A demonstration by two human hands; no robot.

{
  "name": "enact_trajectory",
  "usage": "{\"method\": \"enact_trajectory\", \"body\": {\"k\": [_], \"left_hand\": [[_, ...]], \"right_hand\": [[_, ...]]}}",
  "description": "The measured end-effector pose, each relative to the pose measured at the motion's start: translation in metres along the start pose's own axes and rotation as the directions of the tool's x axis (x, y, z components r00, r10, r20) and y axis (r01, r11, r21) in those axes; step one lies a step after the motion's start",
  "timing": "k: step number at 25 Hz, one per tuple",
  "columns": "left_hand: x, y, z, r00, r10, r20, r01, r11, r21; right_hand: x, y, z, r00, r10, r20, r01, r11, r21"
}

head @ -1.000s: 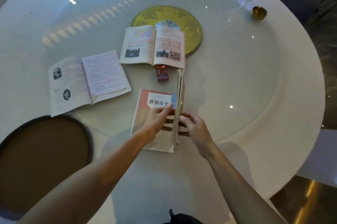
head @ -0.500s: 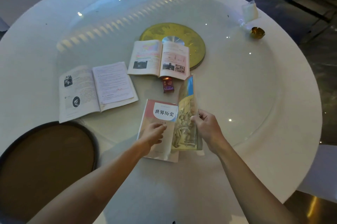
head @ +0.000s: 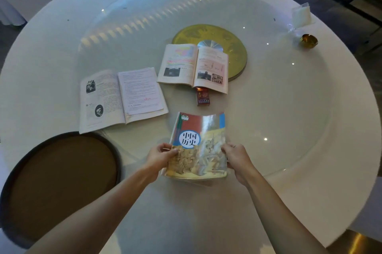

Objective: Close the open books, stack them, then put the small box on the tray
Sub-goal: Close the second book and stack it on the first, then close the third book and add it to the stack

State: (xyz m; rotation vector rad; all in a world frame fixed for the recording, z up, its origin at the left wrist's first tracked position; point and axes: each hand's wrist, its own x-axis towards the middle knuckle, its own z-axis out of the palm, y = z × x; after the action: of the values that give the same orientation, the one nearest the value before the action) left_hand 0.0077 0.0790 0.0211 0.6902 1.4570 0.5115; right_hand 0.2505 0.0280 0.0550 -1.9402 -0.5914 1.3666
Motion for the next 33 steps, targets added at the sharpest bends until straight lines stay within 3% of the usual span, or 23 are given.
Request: {"method": "enact_trajectory", "body": {"k": [3, 8, 12, 14, 23, 26, 29, 33], "left_hand": [[0.01, -0.004, -0.011, 0.998, 0.007, -0.06, 0.0, 0.993, 0.117], [0.029, -0.01, -0.019, 0.997, 0.076, -0.032, -0.063, 0.954, 0.295], [0.032, -0.013, -0.015, 0.979, 0.2, -0.025, -0.153, 0.818, 0.555], [0.036, -0.013, -0.015, 0.971, 0.239, -0.005, -0.185, 0.763, 0.62], [0.058, -0.005, -0.009, 0.979, 0.201, 0.014, -0.174, 0.807, 0.564], [0.066, 0.013, -0.037, 0.959, 0.271, -0.078, -0.197, 0.841, 0.504], [0.082, 0.049, -0.101, 0.886, 0.37, -0.278, -0.247, 0.886, 0.392], [0.111, 0.091, -0.184, 0.819, 0.395, -0.416, -0.215, 0.884, 0.416]], "right_hand": [[0.013, 0.021, 0.011, 0.995, 0.1, 0.014, -0.099, 0.992, -0.072], [0.031, 0.052, 0.03, 0.989, 0.089, -0.115, -0.105, 0.984, -0.142], [0.036, 0.059, 0.042, 0.974, -0.021, -0.225, -0.09, 0.876, -0.473], [0.038, 0.061, 0.045, 0.97, -0.062, -0.236, -0.08, 0.834, -0.546], [0.054, 0.048, 0.049, 0.95, -0.059, -0.305, -0.113, 0.85, -0.515], [0.057, 0.018, 0.062, 0.91, -0.241, -0.338, -0.003, 0.811, -0.586], [0.077, -0.037, 0.11, 0.905, -0.401, -0.144, 0.262, 0.791, -0.553], [0.113, -0.104, 0.189, 0.955, -0.225, 0.192, 0.29, 0.84, -0.458]]}}
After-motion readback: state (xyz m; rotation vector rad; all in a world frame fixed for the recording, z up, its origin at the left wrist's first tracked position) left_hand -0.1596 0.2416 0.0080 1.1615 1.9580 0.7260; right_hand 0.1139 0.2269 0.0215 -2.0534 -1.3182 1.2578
